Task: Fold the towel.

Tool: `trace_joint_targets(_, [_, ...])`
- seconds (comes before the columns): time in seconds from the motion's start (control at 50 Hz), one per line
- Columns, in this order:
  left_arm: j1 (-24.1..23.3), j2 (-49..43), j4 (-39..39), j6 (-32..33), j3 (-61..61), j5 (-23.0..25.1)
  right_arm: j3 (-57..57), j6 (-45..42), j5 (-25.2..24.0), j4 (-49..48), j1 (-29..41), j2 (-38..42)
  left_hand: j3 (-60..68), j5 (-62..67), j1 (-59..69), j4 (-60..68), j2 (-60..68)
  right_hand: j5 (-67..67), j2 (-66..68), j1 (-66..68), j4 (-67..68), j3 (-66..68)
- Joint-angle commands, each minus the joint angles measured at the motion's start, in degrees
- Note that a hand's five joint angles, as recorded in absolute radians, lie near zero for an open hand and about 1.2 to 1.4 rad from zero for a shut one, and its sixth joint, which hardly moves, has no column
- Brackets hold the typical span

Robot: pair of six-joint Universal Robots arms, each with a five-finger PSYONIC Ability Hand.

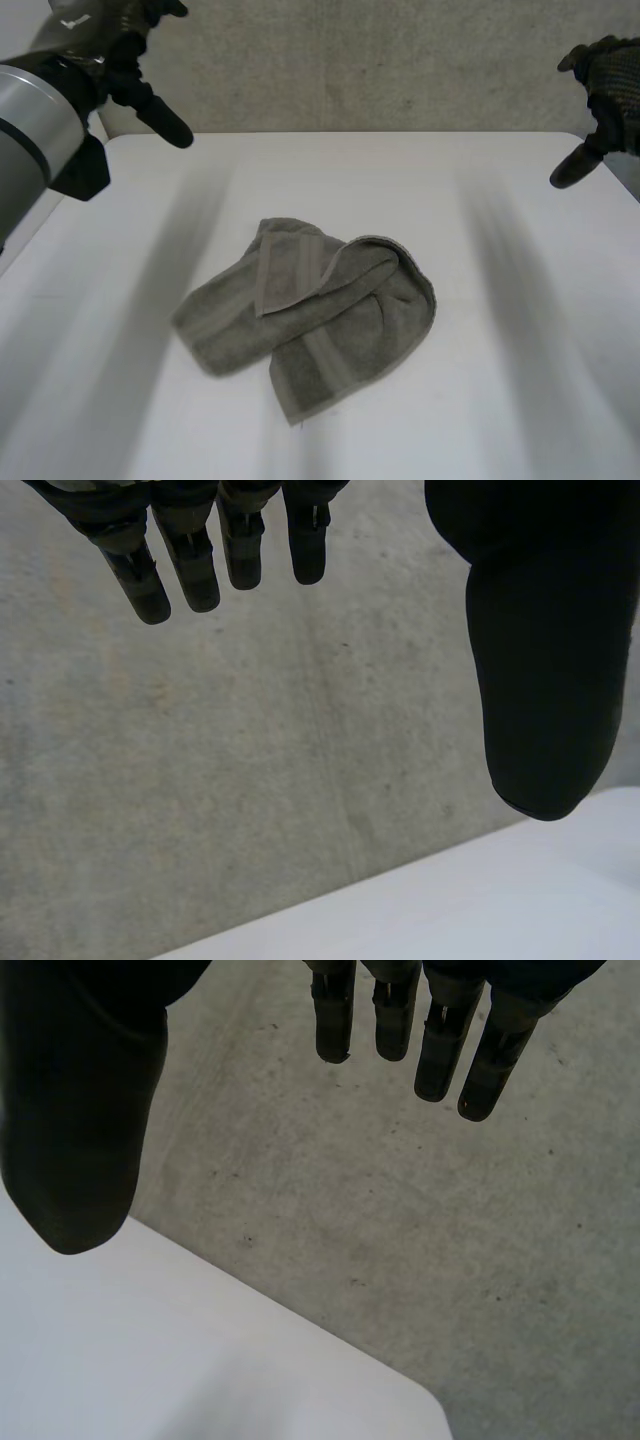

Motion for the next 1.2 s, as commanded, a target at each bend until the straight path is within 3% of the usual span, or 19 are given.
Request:
trace_joint_targets(0.02, [0.86, 1.03, -0.9, 0.37, -0.51, -0.24, -6.91, 4.13, 0.63, 6.54, 0.42, 3.7, 1.53, 1.19, 1.25, 1.62, 1.7, -3.99, -4.41, -3.44, -5.49, -4.14])
trace_joint_targets(0.44, [1.56, 1.12, -2.13, 0.46, -1.12, -0.32, -7.88, 6.68, 0.02, 7.33, -0.11, 4.75, 1.19, 0.86, 0.91, 1.28, 1.36, -3.99, -4.41, -3.44, -5.49, -4.14])
trace_joint_targets(0.6, [-0.9, -0.91, -0.55, 0.37, -3.94, 0.64, -8.5, 6.23, -1.82, 9.43, -0.2, 7.99, 1.19, 0.86, 0.91, 1.28, 1.36, -3.99, -4.41, -3.44, -5.49, -4.14])
trace_joint_targets(0.74, [-12.05, -14.85, 5.16, 2.38, -0.52, 1.69, -6.65, 13.97, -3.94, 11.2, -0.11, 14.07, 1.53, 1.19, 1.25, 1.62, 1.7, -3.99, -4.41, -3.44, -5.49, -4.14])
trace_joint_targets(0.78, [-12.76, -17.58, 5.69, 3.79, 0.28, 1.78, -5.43, 20.44, -5.07, 10.85, -0.29, 17.13, 1.53, 1.19, 1.25, 1.62, 1.7, -3.99, -4.41, -3.44, -5.49, -4.14])
trace_joint_targets(0.88, [-13.9, -25.23, 6.13, 9.15, 3.61, 1.96, -3.67, 26.18, -8.24, 8.57, 0.41, 22.66, 1.53, 1.19, 1.25, 1.62, 1.7, -3.99, -4.41, -3.44, -5.49, -4.14])
trace_joint_targets(1.02, [-15.75, -35.78, 6.57, 10.65, 9.07, 3.63, -2.43, 26.98, -9.21, 2.58, 0.86, 28.48, 2.2, 1.86, 1.92, 2.29, 2.37, -3.99, -4.41, -3.44, -5.49, -4.14])
trace_joint_targets(1.2, [-15.75, -42.3, 8.68, 10.66, 12.41, 3.54, -4.01, 27.25, -8.95, -0.66, 4.46, 34.98, 5.06, 4.72, 4.78, 5.15, 5.23, -3.08, -3.49, -2.53, -4.57, -3.22])
